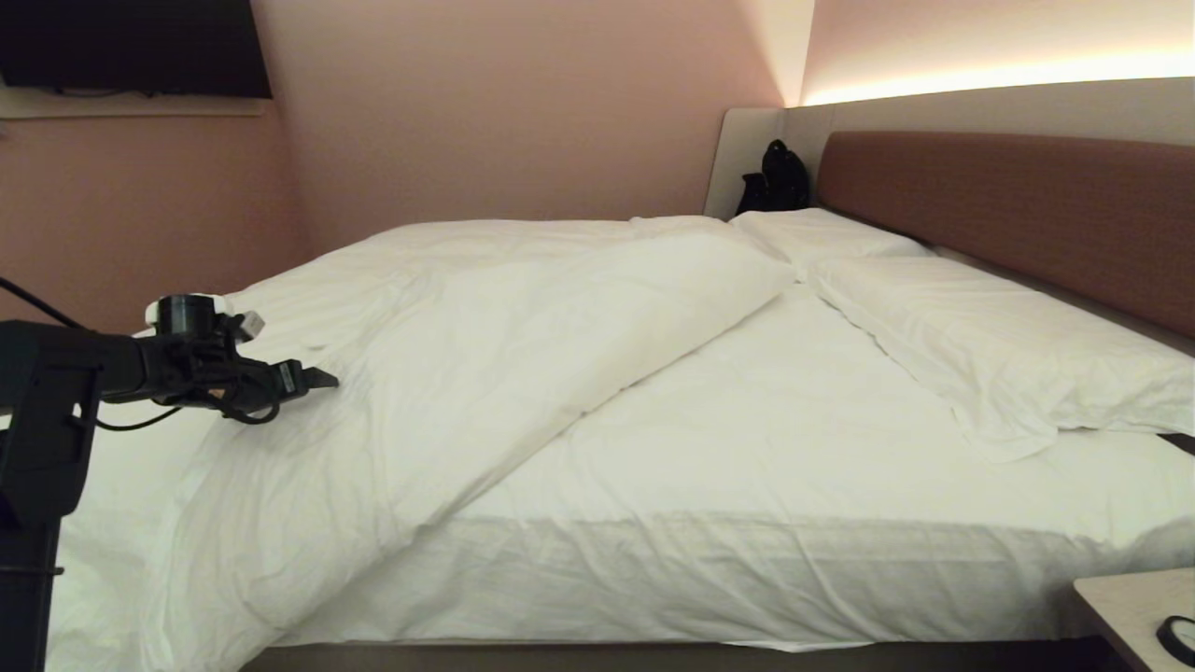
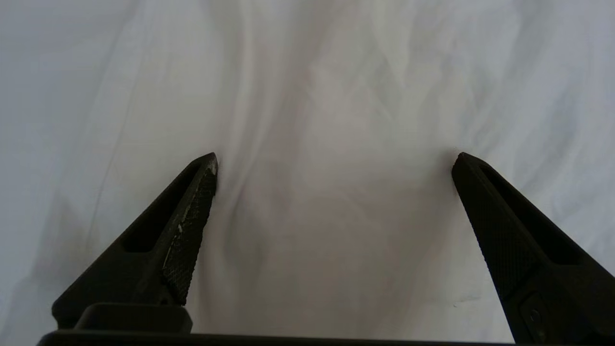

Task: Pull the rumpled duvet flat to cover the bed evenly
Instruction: Hold the folded corner of the quilt

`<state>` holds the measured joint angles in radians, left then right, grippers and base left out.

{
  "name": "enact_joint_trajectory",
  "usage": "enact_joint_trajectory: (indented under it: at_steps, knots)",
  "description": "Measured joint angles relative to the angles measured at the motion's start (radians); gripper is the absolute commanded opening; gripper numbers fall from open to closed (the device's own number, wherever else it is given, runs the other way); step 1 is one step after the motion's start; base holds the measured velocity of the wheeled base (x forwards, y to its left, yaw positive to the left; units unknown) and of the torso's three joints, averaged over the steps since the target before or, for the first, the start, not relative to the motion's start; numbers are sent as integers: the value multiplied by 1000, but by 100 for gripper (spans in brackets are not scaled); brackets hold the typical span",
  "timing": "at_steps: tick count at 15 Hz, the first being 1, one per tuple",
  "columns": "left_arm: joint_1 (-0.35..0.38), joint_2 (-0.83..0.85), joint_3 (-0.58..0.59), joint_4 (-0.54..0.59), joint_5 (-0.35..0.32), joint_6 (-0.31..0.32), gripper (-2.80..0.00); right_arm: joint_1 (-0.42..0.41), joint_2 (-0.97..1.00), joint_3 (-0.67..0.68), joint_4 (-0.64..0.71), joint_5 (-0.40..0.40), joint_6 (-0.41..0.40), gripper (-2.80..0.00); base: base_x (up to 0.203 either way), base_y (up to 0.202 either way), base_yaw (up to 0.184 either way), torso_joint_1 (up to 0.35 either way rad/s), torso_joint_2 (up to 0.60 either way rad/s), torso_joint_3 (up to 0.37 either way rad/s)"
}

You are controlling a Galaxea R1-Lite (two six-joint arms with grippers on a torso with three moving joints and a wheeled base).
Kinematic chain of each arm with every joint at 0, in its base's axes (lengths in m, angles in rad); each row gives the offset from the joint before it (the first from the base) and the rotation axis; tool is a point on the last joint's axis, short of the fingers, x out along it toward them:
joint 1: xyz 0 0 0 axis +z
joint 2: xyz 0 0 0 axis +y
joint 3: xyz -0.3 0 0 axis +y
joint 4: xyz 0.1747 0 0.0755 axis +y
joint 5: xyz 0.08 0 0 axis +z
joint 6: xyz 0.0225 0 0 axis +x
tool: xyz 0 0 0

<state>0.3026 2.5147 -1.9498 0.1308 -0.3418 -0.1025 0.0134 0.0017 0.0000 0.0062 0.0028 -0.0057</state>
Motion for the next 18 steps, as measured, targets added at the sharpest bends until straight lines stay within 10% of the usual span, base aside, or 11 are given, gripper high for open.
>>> enact_joint_trajectory:
  at_steps: [17,18]
  knots:
    - [-37,57,4,-3,-7,56,0,0,0,0,0,0,0,-280,0,0,0,0,0,0]
    - [-37,57,4,-3,-8,56,-280,0,0,0,0,0,0,-280,0,0,0,0,0,0]
